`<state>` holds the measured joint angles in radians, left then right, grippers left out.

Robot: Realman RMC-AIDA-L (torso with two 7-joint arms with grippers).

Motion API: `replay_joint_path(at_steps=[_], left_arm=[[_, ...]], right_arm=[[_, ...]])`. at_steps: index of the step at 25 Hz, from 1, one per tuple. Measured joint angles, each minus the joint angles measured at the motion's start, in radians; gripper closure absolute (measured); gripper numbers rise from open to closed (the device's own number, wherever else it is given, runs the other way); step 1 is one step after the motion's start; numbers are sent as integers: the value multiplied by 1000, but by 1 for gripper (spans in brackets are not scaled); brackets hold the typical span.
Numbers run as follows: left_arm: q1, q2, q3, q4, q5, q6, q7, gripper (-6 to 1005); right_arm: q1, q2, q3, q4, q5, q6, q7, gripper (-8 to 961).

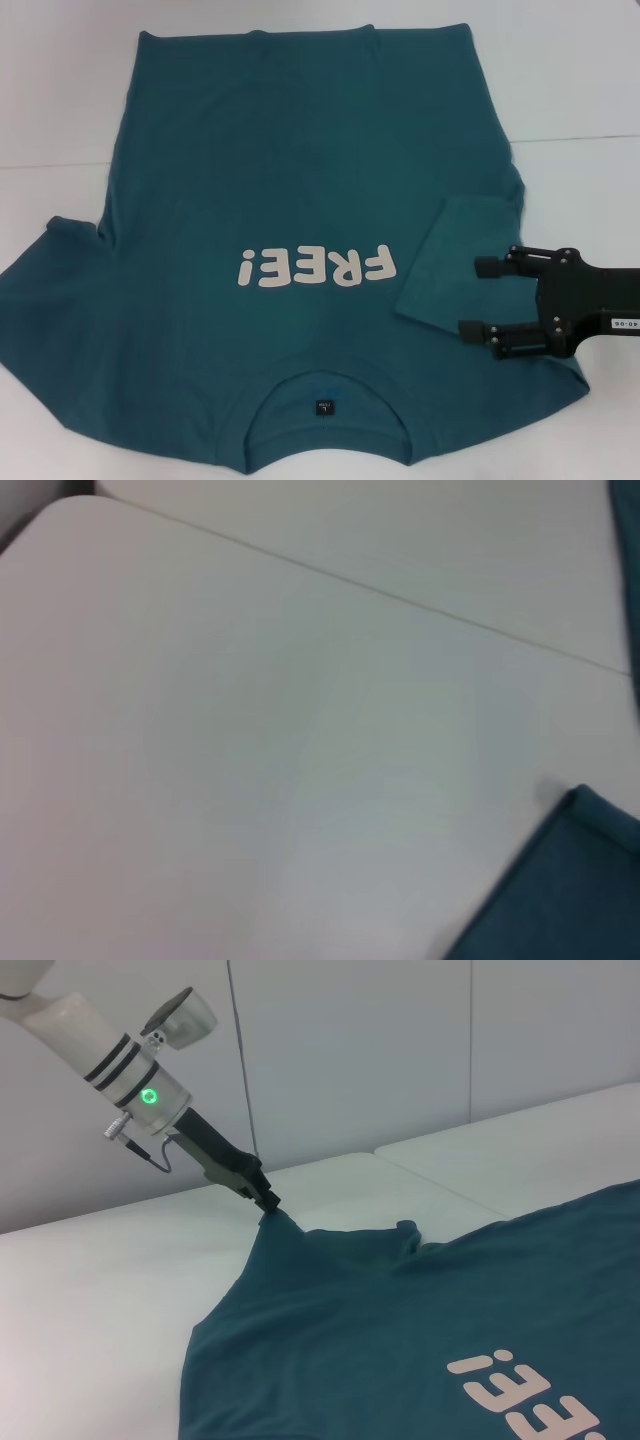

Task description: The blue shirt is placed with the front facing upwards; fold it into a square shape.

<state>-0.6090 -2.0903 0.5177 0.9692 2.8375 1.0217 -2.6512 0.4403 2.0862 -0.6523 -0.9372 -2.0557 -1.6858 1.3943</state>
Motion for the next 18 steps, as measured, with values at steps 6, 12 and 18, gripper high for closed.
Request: replay_joint_path(at_steps=[6,12,18], left_arm=[[7,-19,29,38,-90,37,16,951],[9,-26,57,70,-182,100,35,951],[16,-38,58,107,-228,159,41,950]], right_arm=[[0,0,4,0,-2,1,0,29],[-3,0,5,0,-3,1,2,29],[-5,0,5,2,-3,2,2,30]])
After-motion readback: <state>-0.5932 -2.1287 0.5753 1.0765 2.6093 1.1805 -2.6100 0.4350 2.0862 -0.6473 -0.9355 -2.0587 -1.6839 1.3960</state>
